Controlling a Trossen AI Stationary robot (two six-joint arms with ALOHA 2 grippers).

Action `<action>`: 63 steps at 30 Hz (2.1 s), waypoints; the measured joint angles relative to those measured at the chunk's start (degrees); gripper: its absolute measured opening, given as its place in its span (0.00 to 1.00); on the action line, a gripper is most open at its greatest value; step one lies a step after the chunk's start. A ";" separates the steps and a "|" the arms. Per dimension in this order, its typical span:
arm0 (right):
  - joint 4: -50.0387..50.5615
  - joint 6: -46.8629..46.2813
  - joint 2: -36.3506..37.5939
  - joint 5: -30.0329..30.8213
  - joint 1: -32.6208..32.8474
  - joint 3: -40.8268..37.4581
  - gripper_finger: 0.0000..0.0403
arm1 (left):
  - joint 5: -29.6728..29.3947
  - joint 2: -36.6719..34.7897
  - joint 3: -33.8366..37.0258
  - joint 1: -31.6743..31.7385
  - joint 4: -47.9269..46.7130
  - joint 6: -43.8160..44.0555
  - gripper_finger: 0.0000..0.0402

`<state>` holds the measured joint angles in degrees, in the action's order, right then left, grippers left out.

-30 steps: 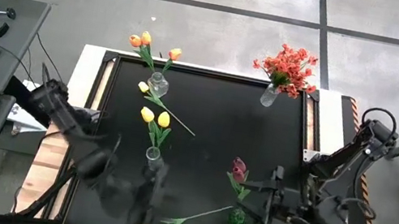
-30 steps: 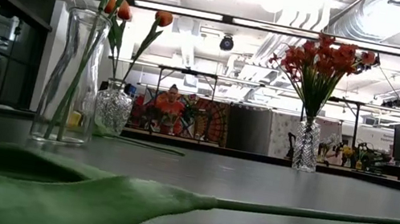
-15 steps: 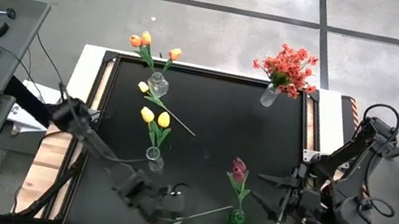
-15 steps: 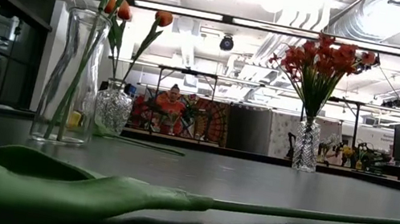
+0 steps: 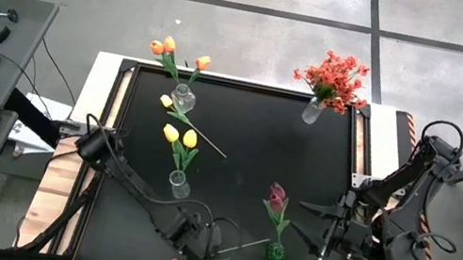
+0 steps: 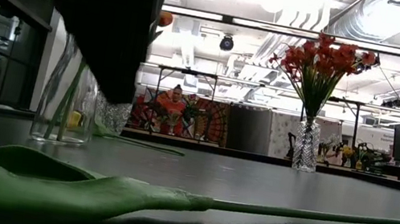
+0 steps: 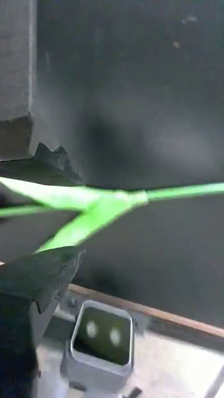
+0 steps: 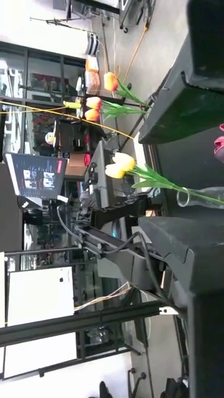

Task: Sort flowers into vase by color
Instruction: Put the dark red flower into the green vase

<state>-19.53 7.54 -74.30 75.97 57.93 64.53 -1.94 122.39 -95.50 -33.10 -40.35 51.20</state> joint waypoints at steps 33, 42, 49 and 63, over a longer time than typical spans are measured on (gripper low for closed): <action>58.59 -14.77 -41.61 -68.72 -17.46 36.92 0.47 | -42.92 -21.40 -0.09 -17.55 -3.33 4.18 0.38; 59.23 -18.09 -49.71 -67.97 -18.63 36.87 0.47 | -41.70 -21.40 -0.07 -17.55 -3.14 2.52 0.38; 59.46 -22.13 -54.33 -65.39 -20.15 36.85 0.47 | -41.70 -21.40 -0.07 -17.51 -3.09 2.10 0.38; 56.86 -25.61 -57.22 -66.99 -24.36 36.87 0.47 | -41.90 -21.40 -0.07 -17.51 -2.62 2.60 0.38</action>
<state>37.33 -18.07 -131.52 8.99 33.57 101.41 -43.83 100.99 -95.57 -50.61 -42.97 53.80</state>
